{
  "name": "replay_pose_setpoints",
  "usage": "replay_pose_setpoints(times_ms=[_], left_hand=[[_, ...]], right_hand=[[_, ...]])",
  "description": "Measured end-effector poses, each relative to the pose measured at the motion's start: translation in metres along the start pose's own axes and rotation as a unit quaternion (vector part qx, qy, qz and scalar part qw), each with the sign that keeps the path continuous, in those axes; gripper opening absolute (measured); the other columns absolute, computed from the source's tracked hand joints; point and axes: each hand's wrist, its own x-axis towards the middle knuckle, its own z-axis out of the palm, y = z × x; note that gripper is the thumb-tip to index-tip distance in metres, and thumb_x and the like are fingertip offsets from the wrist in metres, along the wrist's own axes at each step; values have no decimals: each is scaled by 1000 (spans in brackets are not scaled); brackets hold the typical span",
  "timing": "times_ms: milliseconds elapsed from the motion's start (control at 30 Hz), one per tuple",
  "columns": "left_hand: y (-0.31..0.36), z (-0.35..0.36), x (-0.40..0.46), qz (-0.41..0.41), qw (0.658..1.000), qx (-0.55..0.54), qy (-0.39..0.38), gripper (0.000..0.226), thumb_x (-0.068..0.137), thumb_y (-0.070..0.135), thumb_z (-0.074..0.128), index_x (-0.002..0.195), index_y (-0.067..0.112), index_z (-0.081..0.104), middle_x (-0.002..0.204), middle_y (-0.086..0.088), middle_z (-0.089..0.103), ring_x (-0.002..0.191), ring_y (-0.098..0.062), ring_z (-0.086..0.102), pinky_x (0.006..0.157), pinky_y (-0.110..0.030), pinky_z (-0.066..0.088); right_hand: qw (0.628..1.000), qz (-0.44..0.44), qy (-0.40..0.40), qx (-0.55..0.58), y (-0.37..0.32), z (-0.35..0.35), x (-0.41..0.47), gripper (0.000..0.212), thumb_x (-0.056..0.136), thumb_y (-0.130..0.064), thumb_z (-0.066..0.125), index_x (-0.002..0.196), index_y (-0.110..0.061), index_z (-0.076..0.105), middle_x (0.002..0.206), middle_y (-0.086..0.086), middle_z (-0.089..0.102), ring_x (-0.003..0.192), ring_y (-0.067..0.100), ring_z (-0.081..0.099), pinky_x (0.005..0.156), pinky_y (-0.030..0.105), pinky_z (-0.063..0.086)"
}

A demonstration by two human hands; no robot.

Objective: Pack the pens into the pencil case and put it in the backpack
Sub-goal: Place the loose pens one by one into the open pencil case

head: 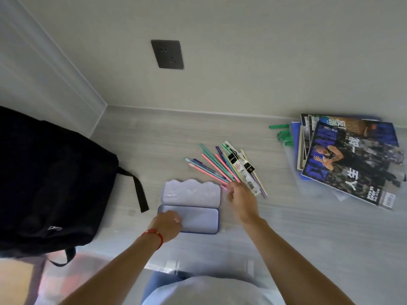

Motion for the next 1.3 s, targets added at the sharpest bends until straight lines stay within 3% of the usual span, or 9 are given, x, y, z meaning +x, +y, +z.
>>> replay_pose_setpoints(times_ms=[133,267,367,567,833,967,1100,1200,1300], left_hand=[[15,-6,2,43,998,13,-46,18,93,17,51,98,26,65,94,8,59,100,-19,58,92,-32,48],[19,-19,16,89,996,-20,19,9,88,10,54,94,15,58,89,-2,53,73,-13,49,63,-20,43],[12,-37,21,133,990,-9,52,22,83,9,52,94,12,70,88,0,57,66,-14,51,52,-12,40],[-10,-64,33,164,986,-10,8,27,85,17,53,99,27,73,94,4,59,86,-19,60,73,-19,44],[-30,-78,49,205,977,-11,-55,28,85,19,52,100,31,72,102,-3,70,89,-21,67,78,-21,51],[-26,-74,53,239,969,-52,-44,27,84,12,53,91,27,74,86,8,65,92,-23,68,79,-21,49],[-9,-64,52,260,960,-86,-52,23,84,12,58,94,22,76,87,-1,73,88,-20,69,81,-24,52],[12,-56,44,213,941,-235,-118,13,89,19,60,95,17,72,87,-10,72,70,-23,65,70,-32,53],[26,-59,38,148,857,-472,-141,27,97,36,56,106,11,60,85,-14,69,64,-28,63,56,-33,53]], right_hand=[[990,-45,6,-137,0,-6,22,23,94,-10,57,117,-12,59,114,11,61,96,34,68,73,41,55],[975,-25,-11,-220,1,0,37,30,94,-12,60,123,-9,52,121,10,60,102,31,69,75,40,56],[965,6,-13,-264,3,9,35,26,97,-11,51,123,-9,52,122,11,60,103,33,68,78,40,56],[956,47,-11,-288,-3,24,24,27,97,-8,50,124,-6,51,123,13,56,111,31,65,80,43,56],[926,50,-38,-372,-7,34,8,32,97,1,40,128,1,49,126,17,54,119,32,58,95,41,54],[943,44,-34,-329,4,27,-16,41,95,5,35,135,1,42,136,22,44,128,30,51,102,36,49],[965,17,-13,-261,4,9,-45,23,101,-6,41,122,0,47,127,19,48,103,33,62,81,40,50],[981,-34,-37,-188,-14,4,-60,18,103,-15,43,109,0,50,113,17,50,85,39,61,70,47,45],[986,-80,-85,-121,-35,7,-71,23,105,-25,43,106,-4,51,104,13,53,78,34,59,68,44,44]])
